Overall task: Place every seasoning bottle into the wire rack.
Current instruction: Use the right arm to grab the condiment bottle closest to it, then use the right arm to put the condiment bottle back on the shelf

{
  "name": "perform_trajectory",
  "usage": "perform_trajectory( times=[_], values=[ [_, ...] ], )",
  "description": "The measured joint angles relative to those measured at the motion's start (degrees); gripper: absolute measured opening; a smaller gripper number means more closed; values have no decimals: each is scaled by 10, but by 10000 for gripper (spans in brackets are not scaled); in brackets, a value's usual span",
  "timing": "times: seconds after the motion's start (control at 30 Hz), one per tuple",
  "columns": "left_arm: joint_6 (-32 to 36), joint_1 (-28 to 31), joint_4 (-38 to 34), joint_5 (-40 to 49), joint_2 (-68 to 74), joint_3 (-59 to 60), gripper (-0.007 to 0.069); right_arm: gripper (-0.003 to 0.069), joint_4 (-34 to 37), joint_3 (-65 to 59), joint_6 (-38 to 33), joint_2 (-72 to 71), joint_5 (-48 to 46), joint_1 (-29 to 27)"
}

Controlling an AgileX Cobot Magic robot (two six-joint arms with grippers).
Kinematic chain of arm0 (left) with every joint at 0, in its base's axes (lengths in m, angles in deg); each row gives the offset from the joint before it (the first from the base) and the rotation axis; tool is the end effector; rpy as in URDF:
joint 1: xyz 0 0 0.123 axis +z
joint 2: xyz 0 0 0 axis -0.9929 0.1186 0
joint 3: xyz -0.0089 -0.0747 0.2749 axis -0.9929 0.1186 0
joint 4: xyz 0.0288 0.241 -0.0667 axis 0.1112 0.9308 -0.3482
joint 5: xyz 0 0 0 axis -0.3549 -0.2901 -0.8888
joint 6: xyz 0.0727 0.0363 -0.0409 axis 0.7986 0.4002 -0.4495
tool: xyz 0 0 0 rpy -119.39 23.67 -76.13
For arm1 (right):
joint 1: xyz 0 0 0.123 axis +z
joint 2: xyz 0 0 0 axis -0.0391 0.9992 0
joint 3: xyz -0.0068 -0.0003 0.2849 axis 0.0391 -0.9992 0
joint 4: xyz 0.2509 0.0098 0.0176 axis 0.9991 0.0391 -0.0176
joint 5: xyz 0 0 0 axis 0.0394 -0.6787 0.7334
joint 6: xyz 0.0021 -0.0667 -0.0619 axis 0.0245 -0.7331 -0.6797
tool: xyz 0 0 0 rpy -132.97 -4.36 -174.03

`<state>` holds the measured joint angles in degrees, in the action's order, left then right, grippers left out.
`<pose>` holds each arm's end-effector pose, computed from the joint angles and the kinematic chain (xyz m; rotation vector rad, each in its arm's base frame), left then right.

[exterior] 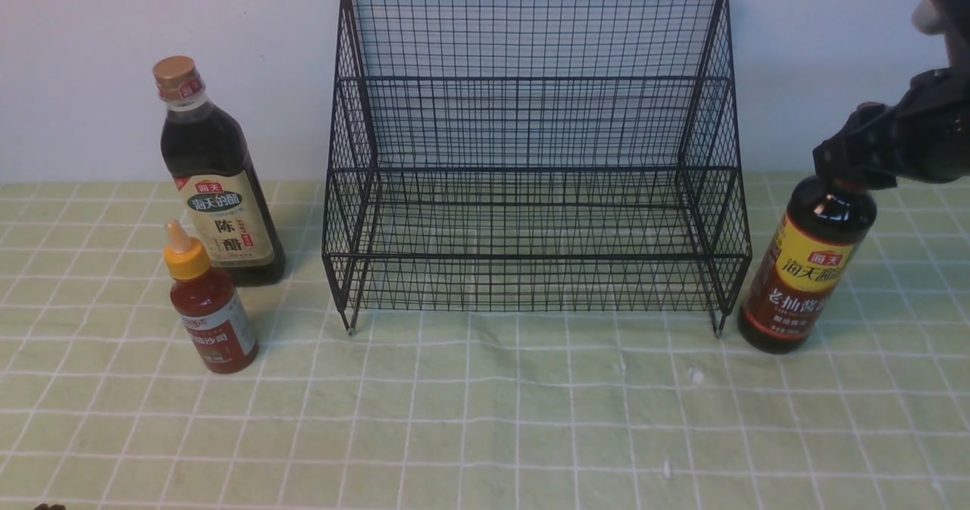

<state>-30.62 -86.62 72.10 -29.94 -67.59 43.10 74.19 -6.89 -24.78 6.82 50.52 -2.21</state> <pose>0.0522 -0.0028 0.1703 0.0936 1.8790 -0.0080 0.3305 0.0262 0.2969 -0.2995 2.4060 0.2910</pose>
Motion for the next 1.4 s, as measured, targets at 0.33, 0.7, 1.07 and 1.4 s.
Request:
perform_trajectory(
  times=[0.33, 0.7, 1.07, 1.4],
  values=[
    [0, 0, 0, 0, 0, 0, -6, 279, -23, 16, -9, -92, -79, 0],
    [0, 0, 0, 0, 0, 0, -6, 279, 32, 161, -23, -147, -156, 0],
    [0, 0, 0, 0, 0, 0, -6, 279, 128, 174, -91, -108, -158, 20],
    [0, 0, 0, 0, 0, 0, -6, 279, 136, 189, -97, -59, -40, 71]
  ],
)
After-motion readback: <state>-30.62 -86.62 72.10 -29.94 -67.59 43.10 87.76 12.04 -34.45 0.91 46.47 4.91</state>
